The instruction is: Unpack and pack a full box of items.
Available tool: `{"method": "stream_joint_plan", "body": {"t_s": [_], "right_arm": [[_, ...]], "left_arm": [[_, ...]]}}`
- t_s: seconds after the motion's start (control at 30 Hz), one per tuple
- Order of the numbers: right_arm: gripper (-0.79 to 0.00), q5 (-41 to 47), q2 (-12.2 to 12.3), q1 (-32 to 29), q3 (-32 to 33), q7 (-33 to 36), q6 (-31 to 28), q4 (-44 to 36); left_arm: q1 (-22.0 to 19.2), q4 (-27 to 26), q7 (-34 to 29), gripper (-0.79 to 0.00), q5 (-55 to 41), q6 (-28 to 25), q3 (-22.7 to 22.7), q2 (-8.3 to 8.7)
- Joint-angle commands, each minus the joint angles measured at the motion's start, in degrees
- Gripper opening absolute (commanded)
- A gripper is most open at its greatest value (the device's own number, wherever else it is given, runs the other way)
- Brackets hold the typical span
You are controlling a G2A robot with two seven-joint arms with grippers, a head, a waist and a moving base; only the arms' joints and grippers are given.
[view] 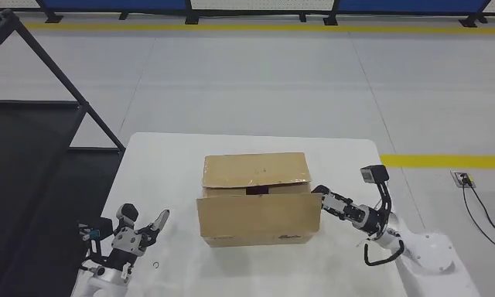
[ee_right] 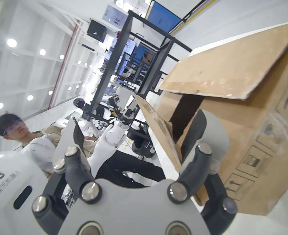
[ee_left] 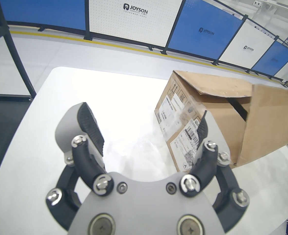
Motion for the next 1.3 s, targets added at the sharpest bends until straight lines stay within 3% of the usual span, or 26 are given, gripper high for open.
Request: {"method": "stream_joint_plan", "body": {"t_s": [0.0, 0.17, 0.27, 0.53, 0.87, 1.27], "right_arm": [[0.000, 4.3, 0.3, -0.7, 1.1, 3.6, -1.1, -0.6], [0.000, 10.2, 1.2, -3.6, 3.6, 12.1, -3.9, -3.9], [0.000, 9.9, 1.7, -5.6, 4.4, 13.5, -3.4, -6.9], [0.000, 5.5, 3.2, -9.9, 4.6, 12.4, -4.5, -11.3], [0.000, 5.8, 4.5, -10.1, 3.6, 11.0, -5.9, -10.5], [0.000, 1.1, 6.3, -10.5, -0.6, 11.2, -5.7, -9.0]], "left_arm": [[-0.2, -0.1, -0.3, 0.000, 0.0, -0.2, 0.3, -0.03], [-0.8, -0.5, -0.7, 0.000, -0.4, -1.4, 1.1, -0.10], [-1.0, -0.5, -0.8, 0.000, -0.4, -2.8, 1.4, -0.09], [-1.3, -0.5, -1.1, 0.000, 0.7, -5.7, 2.3, -0.04], [-1.3, -0.8, -0.9, 0.000, 1.2, -6.0, 2.8, -0.11], [-0.2, -1.0, -2.1, 0.000, 3.1, -15.2, 2.6, 0.44]]}}
